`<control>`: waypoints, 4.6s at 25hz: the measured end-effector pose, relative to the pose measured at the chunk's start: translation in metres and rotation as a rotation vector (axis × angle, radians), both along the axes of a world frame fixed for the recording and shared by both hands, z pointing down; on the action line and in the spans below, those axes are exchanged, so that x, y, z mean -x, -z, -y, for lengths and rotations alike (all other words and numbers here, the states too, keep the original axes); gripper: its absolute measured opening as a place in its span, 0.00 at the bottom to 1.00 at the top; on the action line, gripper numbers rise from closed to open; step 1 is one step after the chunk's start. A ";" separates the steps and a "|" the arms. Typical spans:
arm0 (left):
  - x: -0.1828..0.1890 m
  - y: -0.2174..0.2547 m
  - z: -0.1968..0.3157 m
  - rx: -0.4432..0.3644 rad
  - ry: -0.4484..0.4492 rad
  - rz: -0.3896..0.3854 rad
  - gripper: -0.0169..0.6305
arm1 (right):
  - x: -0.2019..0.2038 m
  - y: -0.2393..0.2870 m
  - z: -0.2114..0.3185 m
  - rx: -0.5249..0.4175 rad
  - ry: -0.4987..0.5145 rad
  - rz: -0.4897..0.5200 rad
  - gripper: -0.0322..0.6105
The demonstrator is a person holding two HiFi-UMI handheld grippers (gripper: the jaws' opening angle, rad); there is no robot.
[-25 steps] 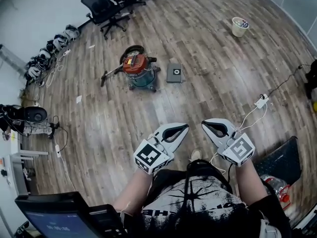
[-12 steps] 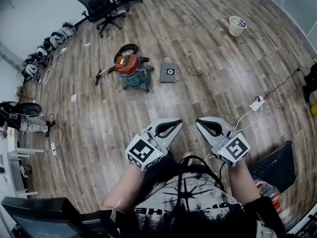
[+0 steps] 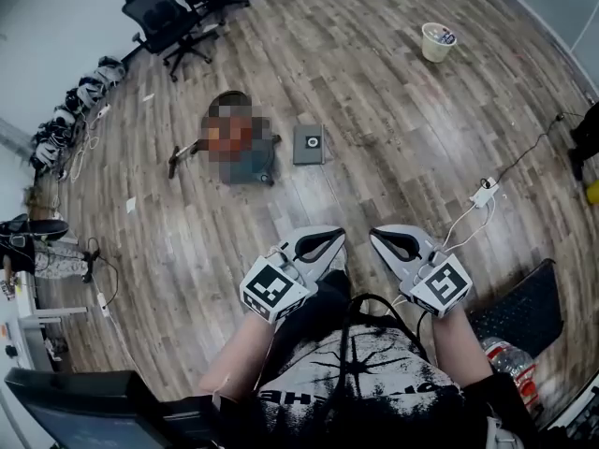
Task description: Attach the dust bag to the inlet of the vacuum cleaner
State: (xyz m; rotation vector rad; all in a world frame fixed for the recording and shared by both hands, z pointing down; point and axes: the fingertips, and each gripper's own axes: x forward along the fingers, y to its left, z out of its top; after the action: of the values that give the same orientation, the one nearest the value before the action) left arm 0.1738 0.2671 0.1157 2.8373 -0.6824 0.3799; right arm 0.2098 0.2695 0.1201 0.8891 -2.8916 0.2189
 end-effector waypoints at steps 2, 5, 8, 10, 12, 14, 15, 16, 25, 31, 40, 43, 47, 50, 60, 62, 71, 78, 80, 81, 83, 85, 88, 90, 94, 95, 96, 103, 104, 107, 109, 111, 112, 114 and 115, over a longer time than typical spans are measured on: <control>-0.003 0.003 0.031 0.003 -0.020 -0.004 0.02 | -0.001 -0.001 0.025 0.011 -0.006 -0.012 0.06; -0.005 0.006 0.078 -0.006 -0.045 -0.022 0.02 | 0.001 0.004 0.070 -0.029 0.001 -0.024 0.06; 0.003 0.004 0.125 -0.006 -0.057 -0.026 0.02 | 0.011 0.011 0.120 -0.049 -0.003 -0.038 0.05; 0.006 0.005 0.150 -0.003 -0.072 -0.023 0.02 | 0.016 0.020 0.149 -0.038 -0.025 -0.044 0.06; 0.004 0.008 0.173 -0.012 -0.093 -0.024 0.02 | 0.015 0.025 0.173 -0.030 -0.055 -0.057 0.06; 0.002 0.006 0.191 -0.018 -0.110 -0.025 0.02 | 0.011 0.027 0.189 -0.040 -0.082 -0.063 0.06; 0.000 0.005 0.198 -0.016 -0.119 -0.028 0.02 | 0.008 0.026 0.195 -0.045 -0.094 -0.064 0.06; -0.004 0.004 0.204 -0.014 -0.129 -0.031 0.02 | 0.003 0.024 0.200 -0.045 -0.106 -0.068 0.06; -0.056 -0.013 0.264 0.002 -0.181 -0.017 0.02 | -0.066 -0.001 0.255 -0.042 -0.159 -0.082 0.06; -0.108 -0.014 0.341 0.009 -0.056 -0.051 0.02 | -0.112 -0.002 0.334 -0.044 -0.045 -0.097 0.06; -0.165 -0.012 0.421 0.010 0.170 -0.052 0.02 | -0.157 -0.018 0.399 -0.040 0.237 -0.058 0.06; -0.163 -0.011 0.434 0.011 0.250 -0.034 0.02 | -0.154 -0.015 0.418 -0.029 0.305 -0.027 0.06; -0.147 -0.020 0.439 0.030 0.332 -0.012 0.02 | -0.136 -0.021 0.432 -0.076 0.421 -0.048 0.05; -0.127 -0.025 0.447 0.039 0.392 -0.019 0.02 | -0.114 -0.026 0.445 -0.057 0.479 -0.058 0.06; -0.018 -0.042 0.533 0.067 0.526 -0.145 0.02 | -0.017 -0.021 0.533 -0.145 0.622 -0.215 0.06; 0.015 -0.031 0.564 0.033 0.542 -0.165 0.02 | 0.005 -0.011 0.559 -0.156 0.618 -0.215 0.06; 0.116 0.000 0.624 -0.074 0.623 -0.155 0.02 | 0.097 0.005 0.621 -0.180 0.675 -0.223 0.06; 0.165 -0.010 0.635 -0.068 0.793 -0.148 0.02 | 0.157 -0.003 0.647 -0.175 0.856 -0.198 0.06; 0.173 -0.011 0.640 -0.066 0.859 -0.166 0.02 | 0.174 -0.005 0.656 -0.181 0.924 -0.192 0.06; 0.176 -0.011 0.643 -0.068 0.889 -0.167 0.02 | 0.181 -0.005 0.662 -0.186 0.957 -0.186 0.06; 0.179 -0.012 0.652 -0.074 0.949 -0.152 0.02 | 0.194 -0.003 0.676 -0.186 1.016 -0.160 0.06; 0.185 -0.013 0.662 -0.077 1.025 -0.136 0.02 | 0.204 -0.001 0.692 -0.197 1.088 -0.136 0.06; 0.185 -0.019 0.674 -0.060 1.170 -0.145 0.02 | 0.203 -0.007 0.709 -0.249 1.235 -0.136 0.06; 0.176 -0.024 0.681 -0.048 1.253 -0.157 0.02 | 0.192 -0.017 0.720 -0.253 1.319 -0.148 0.06; 0.170 -0.032 0.704 -0.036 1.364 -0.149 0.02 | 0.183 -0.044 0.742 -0.238 1.433 -0.197 0.06; 0.169 -0.035 0.708 -0.036 1.378 -0.139 0.02 | 0.182 -0.051 0.744 -0.237 1.454 -0.212 0.06; 0.167 -0.037 0.711 -0.035 1.390 -0.125 0.02 | 0.182 -0.057 0.745 -0.235 1.474 -0.224 0.06; 0.178 -0.077 0.705 -0.003 1.457 -0.104 0.02 | 0.186 -0.111 0.743 -0.239 1.555 -0.333 0.06; 0.182 -0.085 0.702 -0.002 1.457 -0.105 0.02 | 0.189 -0.123 0.740 -0.251 1.556 -0.352 0.06; 0.200 -0.123 0.695 0.003 1.446 -0.098 0.02 | 0.205 -0.178 0.734 -0.215 1.534 -0.400 0.06; 0.215 -0.157 0.689 0.005 1.442 -0.094 0.02 | 0.214 -0.233 0.729 -0.183 1.545 -0.461 0.06; 0.232 -0.198 0.682 0.009 1.441 -0.077 0.02 | 0.224 -0.296 0.723 -0.160 1.573 -0.532 0.06; 0.241 -0.222 0.678 0.012 1.442 -0.063 0.02 | 0.229 -0.329 0.719 -0.153 1.582 -0.561 0.06; 0.258 -0.274 0.671 0.016 1.440 -0.037 0.02 | 0.240 -0.398 0.711 -0.154 1.596 -0.604 0.06; 0.265 -0.302 0.669 0.022 1.432 -0.025 0.02 | 0.244 -0.432 0.706 -0.165 1.606 -0.613 0.06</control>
State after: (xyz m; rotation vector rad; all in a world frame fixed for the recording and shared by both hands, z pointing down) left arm -0.0915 -0.4017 0.4179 1.6257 -2.2751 0.0651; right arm -0.0346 -0.4363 0.5520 -1.2062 -2.1431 -0.3660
